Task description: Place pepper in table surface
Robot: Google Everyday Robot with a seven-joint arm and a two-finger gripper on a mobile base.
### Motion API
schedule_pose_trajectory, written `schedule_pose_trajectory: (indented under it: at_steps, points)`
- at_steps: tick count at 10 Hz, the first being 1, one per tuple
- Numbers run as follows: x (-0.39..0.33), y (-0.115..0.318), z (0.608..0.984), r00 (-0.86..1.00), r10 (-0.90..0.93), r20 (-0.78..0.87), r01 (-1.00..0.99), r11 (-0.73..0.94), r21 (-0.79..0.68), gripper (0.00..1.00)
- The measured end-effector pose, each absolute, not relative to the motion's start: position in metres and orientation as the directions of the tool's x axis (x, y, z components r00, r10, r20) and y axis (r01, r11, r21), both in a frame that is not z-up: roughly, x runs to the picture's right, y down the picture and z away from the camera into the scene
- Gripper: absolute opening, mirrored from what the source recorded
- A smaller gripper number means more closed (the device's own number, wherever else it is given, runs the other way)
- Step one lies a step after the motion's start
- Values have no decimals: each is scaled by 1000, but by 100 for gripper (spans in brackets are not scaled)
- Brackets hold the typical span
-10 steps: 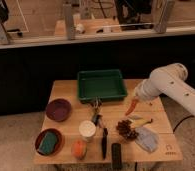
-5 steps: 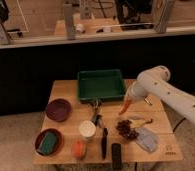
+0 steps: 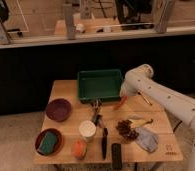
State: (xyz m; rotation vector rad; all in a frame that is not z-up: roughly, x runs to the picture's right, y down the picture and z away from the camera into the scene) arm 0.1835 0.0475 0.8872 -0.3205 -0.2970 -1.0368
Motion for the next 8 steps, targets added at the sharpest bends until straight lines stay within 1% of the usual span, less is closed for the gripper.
schedule_pose_trajectory:
  at_steps: [1, 3, 4, 6, 8]
  points:
    - [188, 50, 895, 493, -778, 389, 866, 480, -139, 45]
    - [206, 55, 895, 499, -771, 395, 863, 482, -150, 62]
    - [219, 54, 888, 502, -769, 396, 861, 485, -152, 63]
    - [247, 53, 874, 518, -755, 402, 852, 497, -165, 63]
    - [256, 60, 875, 523, -742, 419, 849, 494, -186, 63]
